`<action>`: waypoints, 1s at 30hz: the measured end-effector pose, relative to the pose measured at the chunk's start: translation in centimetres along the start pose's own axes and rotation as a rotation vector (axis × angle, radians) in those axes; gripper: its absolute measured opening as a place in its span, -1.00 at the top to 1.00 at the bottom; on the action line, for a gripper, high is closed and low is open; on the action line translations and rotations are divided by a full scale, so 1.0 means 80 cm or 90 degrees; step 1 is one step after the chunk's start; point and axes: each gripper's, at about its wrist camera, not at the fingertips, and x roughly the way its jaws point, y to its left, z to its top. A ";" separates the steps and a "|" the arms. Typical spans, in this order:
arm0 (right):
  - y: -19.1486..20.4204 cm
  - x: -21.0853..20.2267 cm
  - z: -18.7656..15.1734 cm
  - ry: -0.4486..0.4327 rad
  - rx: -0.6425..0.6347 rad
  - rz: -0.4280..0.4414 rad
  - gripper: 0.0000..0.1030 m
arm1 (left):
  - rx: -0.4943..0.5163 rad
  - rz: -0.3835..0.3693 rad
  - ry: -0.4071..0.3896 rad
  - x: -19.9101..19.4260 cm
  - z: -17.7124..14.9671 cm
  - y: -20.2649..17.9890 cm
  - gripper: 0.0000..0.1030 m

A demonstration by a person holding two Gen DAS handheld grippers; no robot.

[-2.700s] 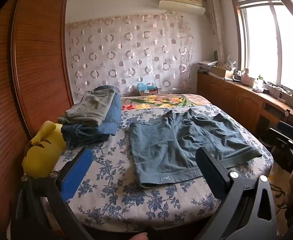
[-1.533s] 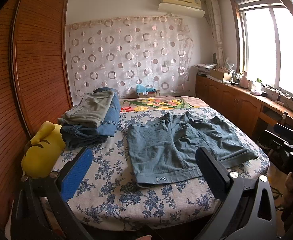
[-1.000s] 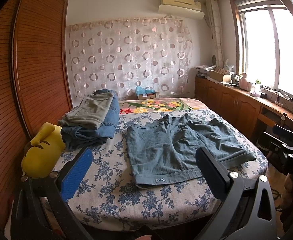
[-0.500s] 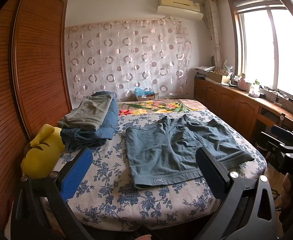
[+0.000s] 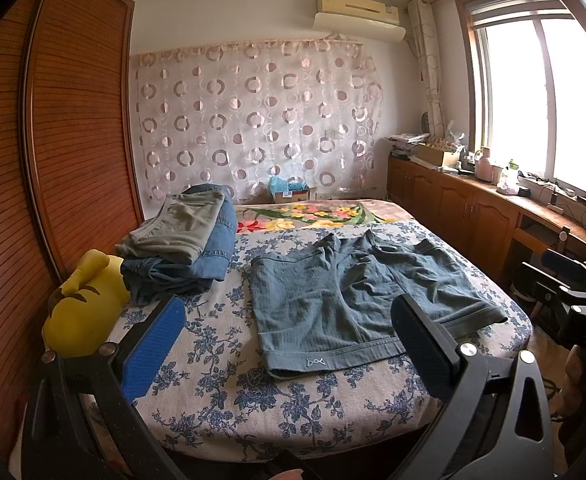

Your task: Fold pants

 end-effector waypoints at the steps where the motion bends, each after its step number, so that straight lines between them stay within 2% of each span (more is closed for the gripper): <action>1: 0.000 0.000 0.000 0.001 0.000 -0.001 -1.00 | 0.001 0.001 0.000 -0.001 0.001 0.000 -1.00; 11: -0.001 0.000 0.000 0.001 -0.001 -0.001 -1.00 | -0.001 -0.002 0.001 -0.001 0.000 -0.001 -1.00; 22: -0.014 0.007 -0.002 0.022 -0.011 0.004 -1.00 | 0.012 -0.041 0.053 0.037 0.001 -0.016 -1.00; 27: -0.023 0.012 -0.005 0.036 -0.013 -0.002 -0.93 | 0.023 -0.058 0.069 0.058 -0.004 -0.018 -1.00; 30: -0.027 0.017 -0.003 0.046 -0.017 -0.001 -0.82 | 0.029 -0.065 0.078 0.068 -0.007 -0.019 -1.00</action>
